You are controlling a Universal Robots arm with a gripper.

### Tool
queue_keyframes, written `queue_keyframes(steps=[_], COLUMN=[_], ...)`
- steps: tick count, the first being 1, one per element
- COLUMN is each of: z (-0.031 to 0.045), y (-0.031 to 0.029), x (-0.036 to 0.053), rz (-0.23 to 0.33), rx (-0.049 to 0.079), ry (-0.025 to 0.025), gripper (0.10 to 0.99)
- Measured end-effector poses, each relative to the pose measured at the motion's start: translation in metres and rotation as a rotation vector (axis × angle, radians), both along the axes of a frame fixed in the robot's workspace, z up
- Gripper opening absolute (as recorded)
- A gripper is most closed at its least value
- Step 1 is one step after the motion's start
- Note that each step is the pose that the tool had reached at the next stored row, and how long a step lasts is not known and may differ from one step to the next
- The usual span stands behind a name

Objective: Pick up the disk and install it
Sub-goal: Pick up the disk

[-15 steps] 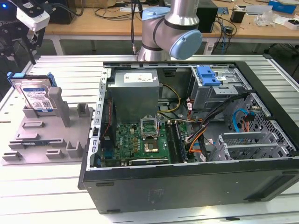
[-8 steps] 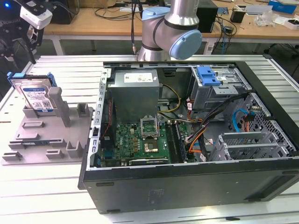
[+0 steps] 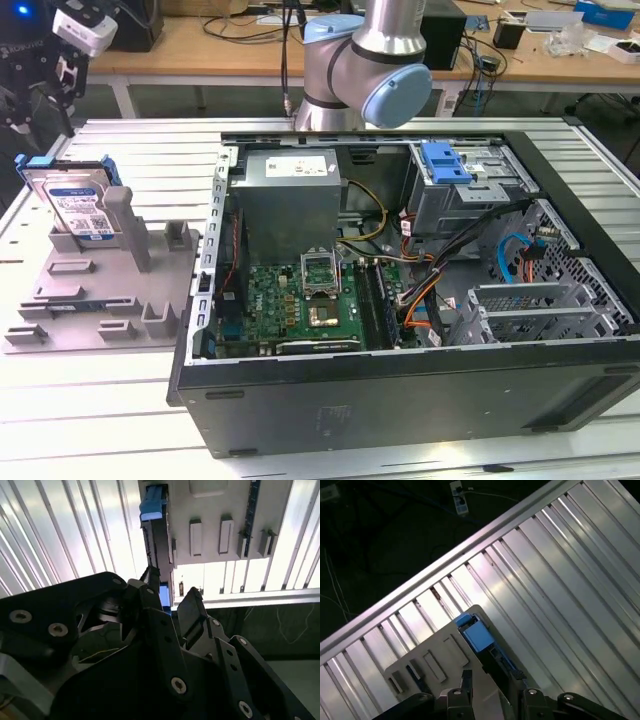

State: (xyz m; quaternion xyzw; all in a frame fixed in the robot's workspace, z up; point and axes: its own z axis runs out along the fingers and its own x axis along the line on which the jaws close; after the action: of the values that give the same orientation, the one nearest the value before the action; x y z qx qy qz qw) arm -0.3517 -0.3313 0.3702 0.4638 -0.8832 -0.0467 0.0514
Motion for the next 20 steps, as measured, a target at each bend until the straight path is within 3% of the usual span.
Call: queue_keyframes(steps=[5,6,12,20], z=[-0.0001,-0.0002,-0.0004,-0.0006], y=[0.0011,0.0015,0.0034,0.0058], x=[0.0000,0.0000,0.0000,0.0000], rz=[0.113,0.138,0.310,0.470], rx=[0.000,0.000,0.000,0.000], ry=[0.0001,0.0000,0.0000,-0.0001], gripper=[0.435,0.498,0.498,0.498])
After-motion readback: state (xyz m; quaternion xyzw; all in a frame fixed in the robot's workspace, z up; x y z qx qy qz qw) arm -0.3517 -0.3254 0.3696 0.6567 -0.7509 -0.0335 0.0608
